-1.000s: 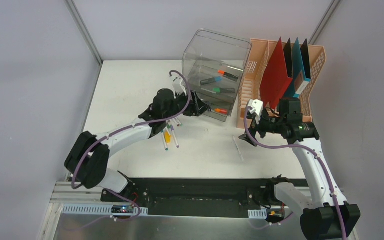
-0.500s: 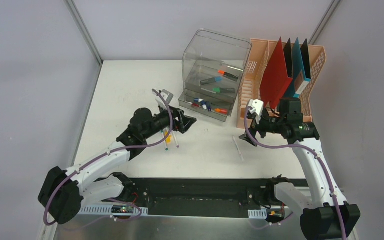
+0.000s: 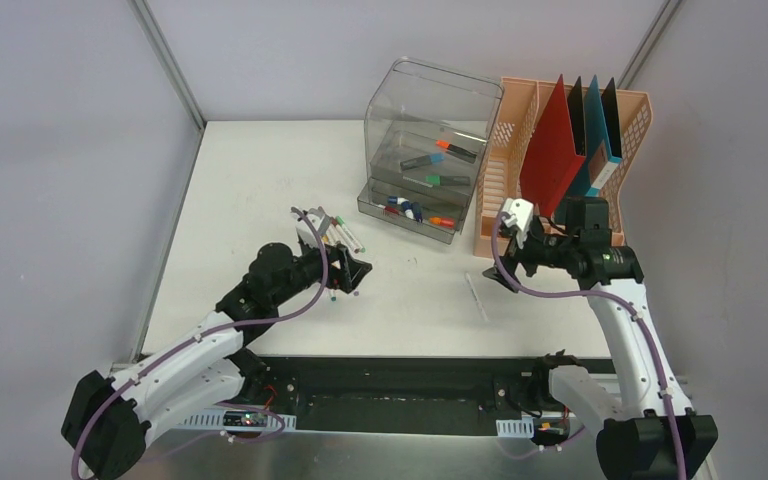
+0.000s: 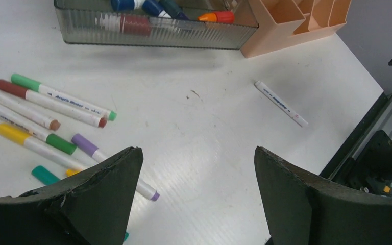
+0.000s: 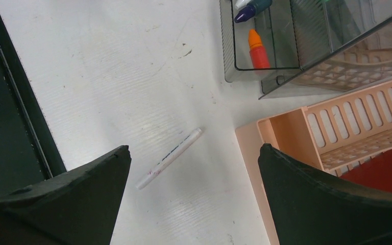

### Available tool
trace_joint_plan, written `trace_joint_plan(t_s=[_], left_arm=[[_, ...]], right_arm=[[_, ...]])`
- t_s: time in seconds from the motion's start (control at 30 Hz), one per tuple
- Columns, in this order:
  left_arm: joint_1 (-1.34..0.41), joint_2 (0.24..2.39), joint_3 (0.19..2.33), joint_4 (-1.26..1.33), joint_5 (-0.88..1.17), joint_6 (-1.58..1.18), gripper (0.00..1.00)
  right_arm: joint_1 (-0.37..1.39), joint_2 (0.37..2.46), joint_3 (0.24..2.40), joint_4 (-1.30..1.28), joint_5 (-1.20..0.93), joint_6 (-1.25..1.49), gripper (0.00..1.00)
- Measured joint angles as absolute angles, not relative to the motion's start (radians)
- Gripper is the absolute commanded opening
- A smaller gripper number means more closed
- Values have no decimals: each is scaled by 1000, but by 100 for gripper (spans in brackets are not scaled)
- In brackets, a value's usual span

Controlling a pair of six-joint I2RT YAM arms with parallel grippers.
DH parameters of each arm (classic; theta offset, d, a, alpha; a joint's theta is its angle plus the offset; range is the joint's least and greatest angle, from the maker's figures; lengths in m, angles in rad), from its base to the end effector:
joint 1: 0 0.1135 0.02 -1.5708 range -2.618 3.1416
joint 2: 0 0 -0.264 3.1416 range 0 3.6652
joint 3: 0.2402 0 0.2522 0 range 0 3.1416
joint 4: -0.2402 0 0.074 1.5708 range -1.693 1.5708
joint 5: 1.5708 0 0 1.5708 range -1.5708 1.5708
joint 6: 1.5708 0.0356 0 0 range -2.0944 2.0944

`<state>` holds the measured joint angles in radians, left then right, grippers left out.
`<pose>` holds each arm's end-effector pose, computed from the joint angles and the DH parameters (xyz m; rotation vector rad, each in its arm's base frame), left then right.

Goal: Organize the desk
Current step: Pick up the stationery from the center of the board.

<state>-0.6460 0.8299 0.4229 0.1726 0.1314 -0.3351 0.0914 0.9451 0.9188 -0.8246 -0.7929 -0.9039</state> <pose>0.1543 -0.1222 0.2410 0.3869 1.8393 -0.8069 0.1740 0.0414 0.3066 -1.3197 1.7219 0.5054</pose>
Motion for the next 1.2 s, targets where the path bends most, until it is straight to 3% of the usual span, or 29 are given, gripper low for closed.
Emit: trace_joint_plan(t_s=[0.33,0.7,0.8,1.0,1.2], left_arm=[[-646,636,332,18,58,-392,80],[-646,735,330,-31,-83,-451,74],[-646,794,330,-30,-122,-482,69],[-646,913,363,-74,-205,-554,36],[-646,1061,511,-183,-290,-644,25]], right_arm=[[62,1022,952,-923,-803,-946,99],[61,1117,1003,-1003,-863,-953,99],[61,1136,1006,-1009,-879,-953,99],[60,1164,1006,-1018,-886,-953,99],[57,1178,1006,-1019,-885,-953,99]])
